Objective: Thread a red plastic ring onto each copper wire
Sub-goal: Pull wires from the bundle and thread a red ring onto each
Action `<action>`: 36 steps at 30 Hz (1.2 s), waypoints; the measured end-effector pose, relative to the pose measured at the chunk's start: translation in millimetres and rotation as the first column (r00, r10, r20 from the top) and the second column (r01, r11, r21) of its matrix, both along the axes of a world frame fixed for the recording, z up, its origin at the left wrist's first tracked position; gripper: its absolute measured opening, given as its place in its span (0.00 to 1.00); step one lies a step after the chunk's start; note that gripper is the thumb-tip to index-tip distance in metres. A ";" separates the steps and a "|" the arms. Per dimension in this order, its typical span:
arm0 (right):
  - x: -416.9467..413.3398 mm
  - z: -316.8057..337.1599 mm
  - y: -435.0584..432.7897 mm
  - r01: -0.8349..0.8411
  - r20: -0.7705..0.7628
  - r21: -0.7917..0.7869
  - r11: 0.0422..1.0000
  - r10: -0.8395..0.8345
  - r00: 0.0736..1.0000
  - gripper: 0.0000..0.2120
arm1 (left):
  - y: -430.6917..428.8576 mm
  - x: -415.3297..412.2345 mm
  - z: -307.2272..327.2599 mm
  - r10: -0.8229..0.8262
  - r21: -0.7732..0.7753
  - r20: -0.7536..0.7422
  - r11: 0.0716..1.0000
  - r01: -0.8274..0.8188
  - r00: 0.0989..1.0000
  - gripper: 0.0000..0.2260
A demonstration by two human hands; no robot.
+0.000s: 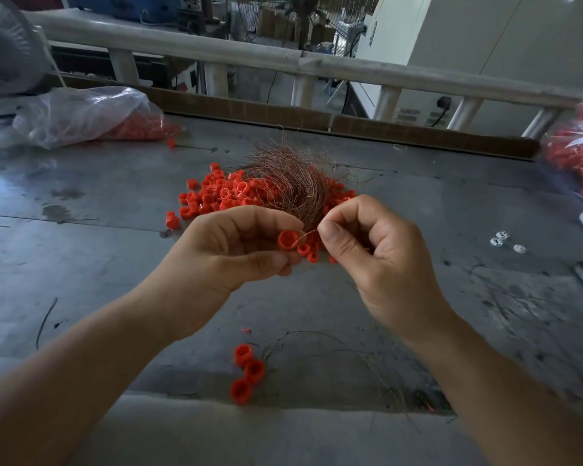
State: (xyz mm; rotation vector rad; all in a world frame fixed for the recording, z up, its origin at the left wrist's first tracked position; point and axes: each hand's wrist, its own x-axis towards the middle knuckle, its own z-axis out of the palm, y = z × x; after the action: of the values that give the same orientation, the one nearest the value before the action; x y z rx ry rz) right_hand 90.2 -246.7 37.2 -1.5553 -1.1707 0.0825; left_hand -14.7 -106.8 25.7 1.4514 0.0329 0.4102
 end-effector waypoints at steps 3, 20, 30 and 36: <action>-2.2 -2.8 2.3 -0.006 0.013 -0.007 1.000 0.006 1.000 0.06 | 0.0 0.2 -1.1 -0.018 0.004 -0.012 1.000 0.018 1.000 0.16; -1.0 -5.8 3.9 0.078 0.097 -0.028 0.997 -0.075 0.992 0.08 | -0.4 0.3 -0.5 -0.020 -0.052 0.007 0.998 0.020 1.000 0.16; -1.7 -3.6 2.0 0.069 0.072 -0.049 0.996 -0.066 0.995 0.07 | -1.7 -0.8 1.1 0.029 -0.029 0.026 0.999 -0.028 0.999 0.16; -2.0 -3.6 1.3 0.072 0.073 -0.052 0.996 -0.068 0.995 0.07 | -2.0 -1.4 2.5 0.029 -0.045 0.035 0.999 -0.027 0.999 0.12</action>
State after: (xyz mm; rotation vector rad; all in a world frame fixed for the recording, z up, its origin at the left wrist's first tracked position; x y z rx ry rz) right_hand 88.2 -245.4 33.5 -1.6580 -1.1769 0.0130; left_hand -16.1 -108.8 28.2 1.4009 0.0333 0.4557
